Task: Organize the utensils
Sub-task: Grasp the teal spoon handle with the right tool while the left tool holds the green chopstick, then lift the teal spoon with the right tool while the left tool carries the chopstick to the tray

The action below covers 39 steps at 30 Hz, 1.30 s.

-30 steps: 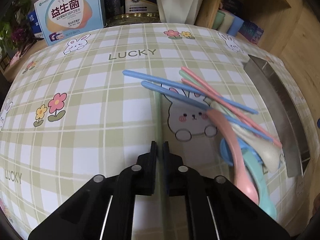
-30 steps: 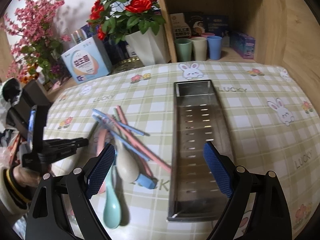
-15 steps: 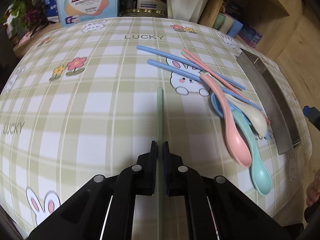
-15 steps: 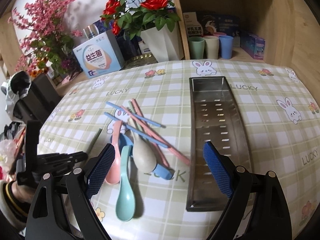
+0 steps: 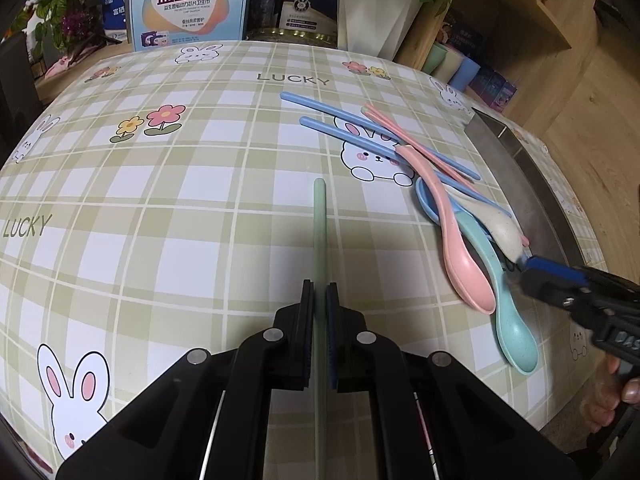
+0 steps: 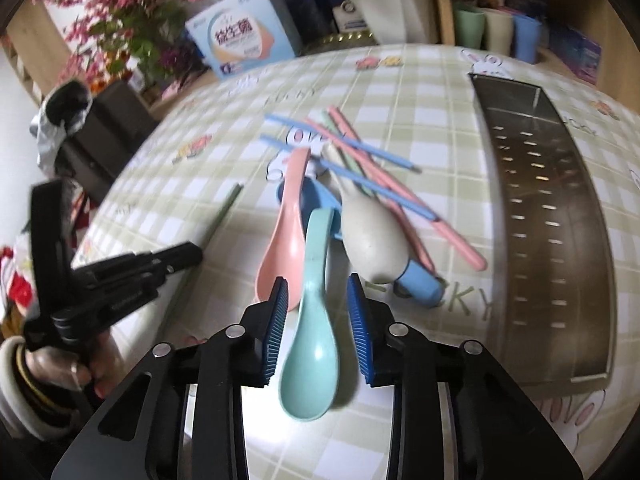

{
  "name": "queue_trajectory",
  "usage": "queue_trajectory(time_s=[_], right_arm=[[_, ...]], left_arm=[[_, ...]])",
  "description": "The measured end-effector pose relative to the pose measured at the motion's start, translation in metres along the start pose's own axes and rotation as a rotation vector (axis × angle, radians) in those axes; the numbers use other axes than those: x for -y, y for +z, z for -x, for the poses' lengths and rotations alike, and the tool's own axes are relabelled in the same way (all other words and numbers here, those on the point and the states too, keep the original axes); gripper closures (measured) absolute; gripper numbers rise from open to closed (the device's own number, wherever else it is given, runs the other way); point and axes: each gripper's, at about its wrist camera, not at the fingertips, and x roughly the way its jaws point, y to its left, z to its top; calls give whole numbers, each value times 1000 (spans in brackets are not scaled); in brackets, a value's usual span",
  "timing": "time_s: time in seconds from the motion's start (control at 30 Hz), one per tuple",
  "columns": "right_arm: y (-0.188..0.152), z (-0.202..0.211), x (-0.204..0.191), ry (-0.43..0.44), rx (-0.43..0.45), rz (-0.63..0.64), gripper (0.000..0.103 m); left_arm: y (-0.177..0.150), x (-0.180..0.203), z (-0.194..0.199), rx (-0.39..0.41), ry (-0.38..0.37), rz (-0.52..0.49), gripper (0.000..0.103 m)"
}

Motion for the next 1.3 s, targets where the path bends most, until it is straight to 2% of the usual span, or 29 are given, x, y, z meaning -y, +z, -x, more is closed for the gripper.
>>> queue_trajectory(time_s=[0.27, 0.37, 0.47, 0.67, 0.77, 0.87, 1.3], right_arm=[[0, -19, 12, 40, -39, -97, 79], [-2, -21, 16, 89, -41, -145, 87], [-3, -23, 10, 102, -43, -116, 88], [-1, -24, 3, 76, -44, -72, 90], [0, -22, -4, 64, -38, -32, 97], [0, -22, -9, 49, -37, 2, 97], [-6, -18, -3, 65, -8, -31, 97]], left_arm=[[-2, -5, 2, 2, -26, 14, 97], [-3, -4, 2, 5, -18, 8, 97], [-3, -3, 2, 8, -11, 2, 97], [-3, -4, 2, 12, -13, 3, 97], [-3, -4, 2, 13, -9, -2, 97], [-4, -4, 3, 15, -7, -5, 97], [-4, -3, 4, 17, -3, -14, 96]])
